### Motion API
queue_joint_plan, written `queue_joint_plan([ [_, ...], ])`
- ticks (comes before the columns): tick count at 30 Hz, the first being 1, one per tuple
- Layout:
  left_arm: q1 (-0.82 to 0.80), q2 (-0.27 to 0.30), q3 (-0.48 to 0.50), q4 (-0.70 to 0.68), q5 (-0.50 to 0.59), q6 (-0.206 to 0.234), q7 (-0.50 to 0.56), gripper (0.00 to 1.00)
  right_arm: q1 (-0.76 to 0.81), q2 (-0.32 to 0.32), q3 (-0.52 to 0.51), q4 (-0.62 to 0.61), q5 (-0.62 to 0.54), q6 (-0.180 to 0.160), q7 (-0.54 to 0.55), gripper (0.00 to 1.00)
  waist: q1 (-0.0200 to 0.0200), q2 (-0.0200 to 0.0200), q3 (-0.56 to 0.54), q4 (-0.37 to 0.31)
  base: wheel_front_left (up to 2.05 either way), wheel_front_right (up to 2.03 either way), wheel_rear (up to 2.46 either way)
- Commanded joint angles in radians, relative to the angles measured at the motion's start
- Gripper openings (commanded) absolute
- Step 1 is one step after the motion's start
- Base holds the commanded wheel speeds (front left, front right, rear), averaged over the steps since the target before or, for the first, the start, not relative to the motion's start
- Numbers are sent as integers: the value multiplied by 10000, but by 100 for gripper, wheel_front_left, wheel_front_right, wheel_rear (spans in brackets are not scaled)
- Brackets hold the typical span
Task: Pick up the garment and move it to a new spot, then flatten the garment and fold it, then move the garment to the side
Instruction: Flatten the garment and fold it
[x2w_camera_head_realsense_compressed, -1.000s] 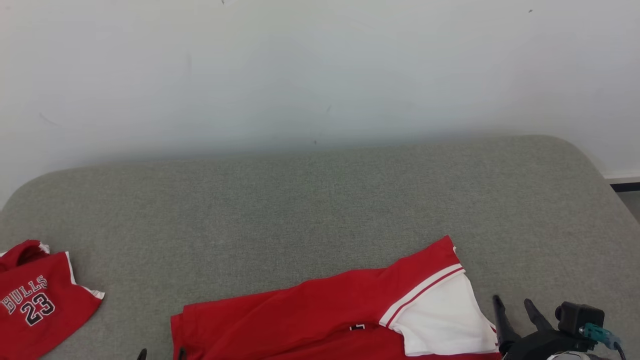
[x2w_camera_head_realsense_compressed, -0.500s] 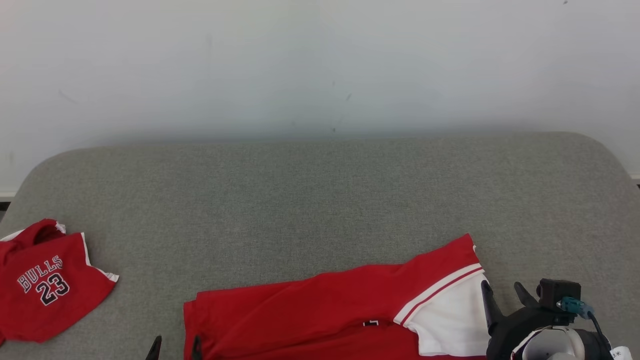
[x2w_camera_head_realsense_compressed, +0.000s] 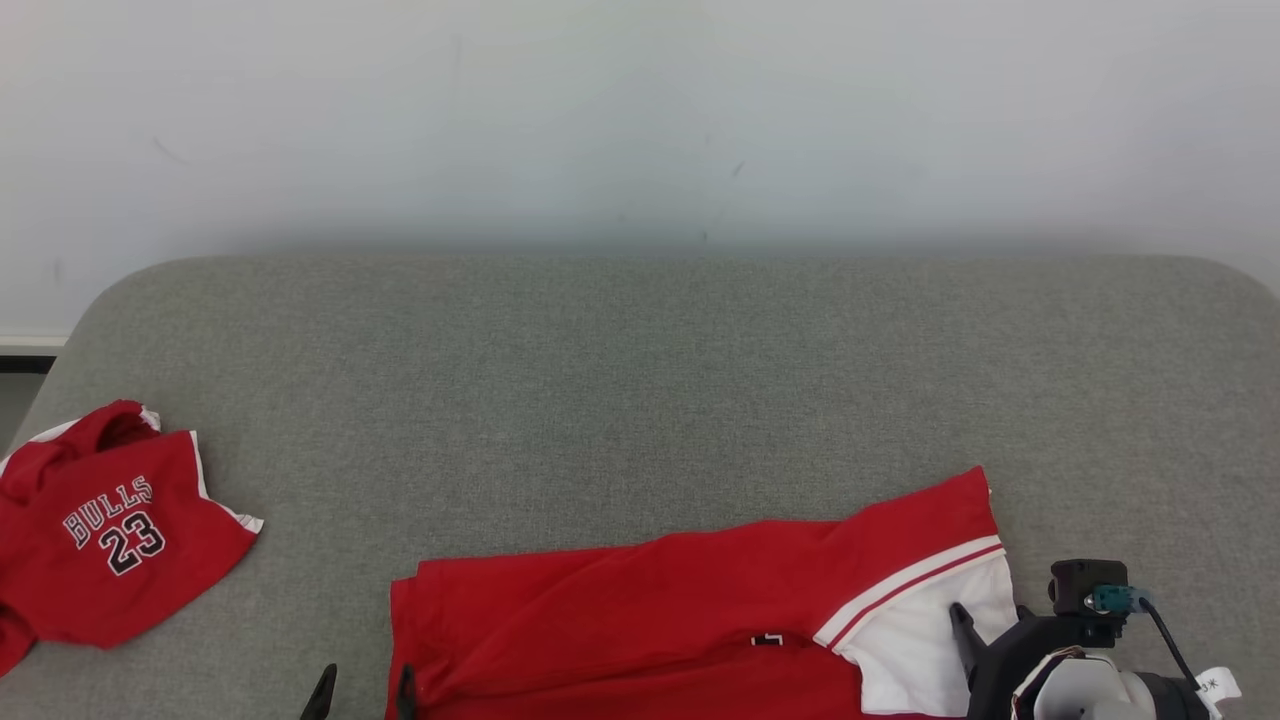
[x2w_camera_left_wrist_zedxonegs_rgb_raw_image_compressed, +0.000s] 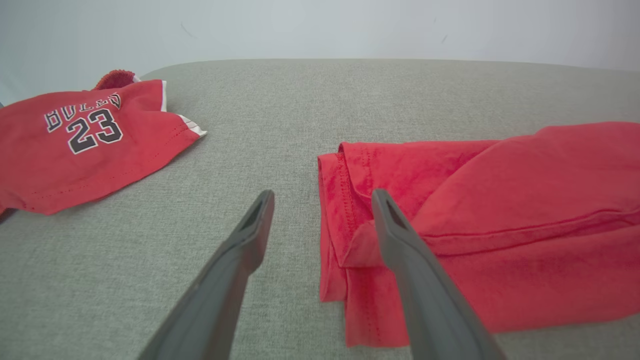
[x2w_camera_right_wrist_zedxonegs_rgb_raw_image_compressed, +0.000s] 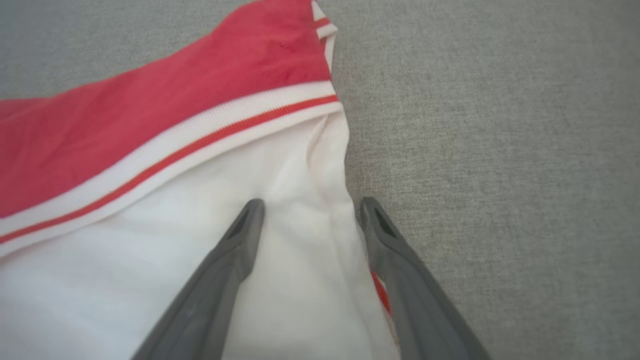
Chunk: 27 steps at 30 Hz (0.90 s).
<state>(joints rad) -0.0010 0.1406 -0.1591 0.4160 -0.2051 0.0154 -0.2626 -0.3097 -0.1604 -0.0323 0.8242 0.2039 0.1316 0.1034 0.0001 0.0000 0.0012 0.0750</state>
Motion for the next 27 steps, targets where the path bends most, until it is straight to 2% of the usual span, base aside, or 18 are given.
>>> queue_joint_plan([
  [1, -76, -51, 54, 19, 134, -61, -31, 100, 37, 137, 261, 201, 172, -22, 212, 100, -1, 0, 32, 24, 0, 0, 0],
  [6, -154, -209, 239, 68, 244, -213, -31, 100, -107, 30, 1065, 387, 757, 4, 616, 100, -1, 0, 144, 32, 0, 0, 0],
  [8, -179, -265, 300, 80, 297, -238, -31, 100, -137, -34, 1409, 411, 979, 12, 760, 47, -1, 0, 164, 33, 0, 0, 0],
  [9, -191, -285, 340, 95, 310, -275, -31, 100, -164, -77, 1508, 405, 1096, 12, 763, 14, -1, 0, 171, 37, 0, 0, 0],
  [10, -217, -333, 425, 111, 349, -315, -31, 100, -244, -224, 1604, 442, 1291, 9, 723, 0, -1, 0, 177, 48, 0, 0, 0],
  [18, -76, -445, 755, 226, 478, -465, -31, 100, -641, -831, 559, 1079, 1168, -34, -495, 0, -1, 0, 72, 41, 0, 0, 0],
  [27, 112, -621, 927, 338, 576, -625, -31, 100, -896, -1160, -762, 1646, 579, -28, -1553, 0, -1, 0, -146, -268, 0, 0, 0],
])
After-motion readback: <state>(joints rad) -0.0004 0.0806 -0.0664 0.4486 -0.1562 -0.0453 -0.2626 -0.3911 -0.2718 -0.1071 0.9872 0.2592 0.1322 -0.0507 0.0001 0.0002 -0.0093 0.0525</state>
